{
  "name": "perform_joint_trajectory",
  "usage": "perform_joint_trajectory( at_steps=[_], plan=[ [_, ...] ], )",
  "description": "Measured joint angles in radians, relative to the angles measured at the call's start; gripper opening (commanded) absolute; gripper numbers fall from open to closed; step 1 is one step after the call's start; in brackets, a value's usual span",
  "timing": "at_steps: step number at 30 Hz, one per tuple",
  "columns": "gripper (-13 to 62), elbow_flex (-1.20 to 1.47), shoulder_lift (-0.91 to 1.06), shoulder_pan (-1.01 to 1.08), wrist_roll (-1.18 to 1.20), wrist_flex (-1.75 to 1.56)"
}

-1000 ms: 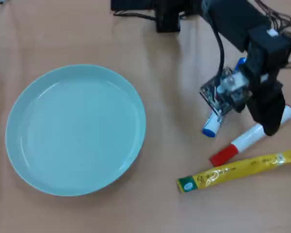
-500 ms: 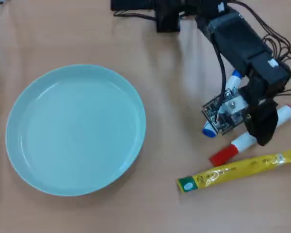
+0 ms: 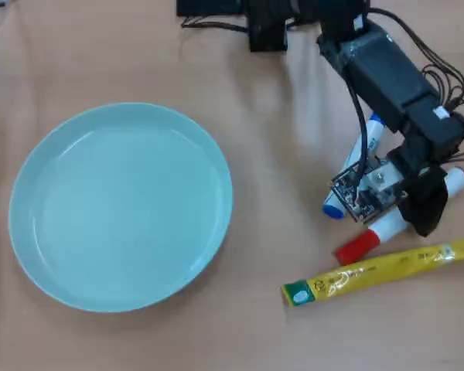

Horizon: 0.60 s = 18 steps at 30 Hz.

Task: Pick up the red pen.

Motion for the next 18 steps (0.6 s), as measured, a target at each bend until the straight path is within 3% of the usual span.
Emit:
perform_joint_trajectory(
  at_steps=[13,18],
  plan=[
    [37.0,-0.003,-0.028,-0.009,-0.003,-0.051],
    [27.7,-0.014,-0.032,-0.009,-0.003,-0.052]
  ],
)
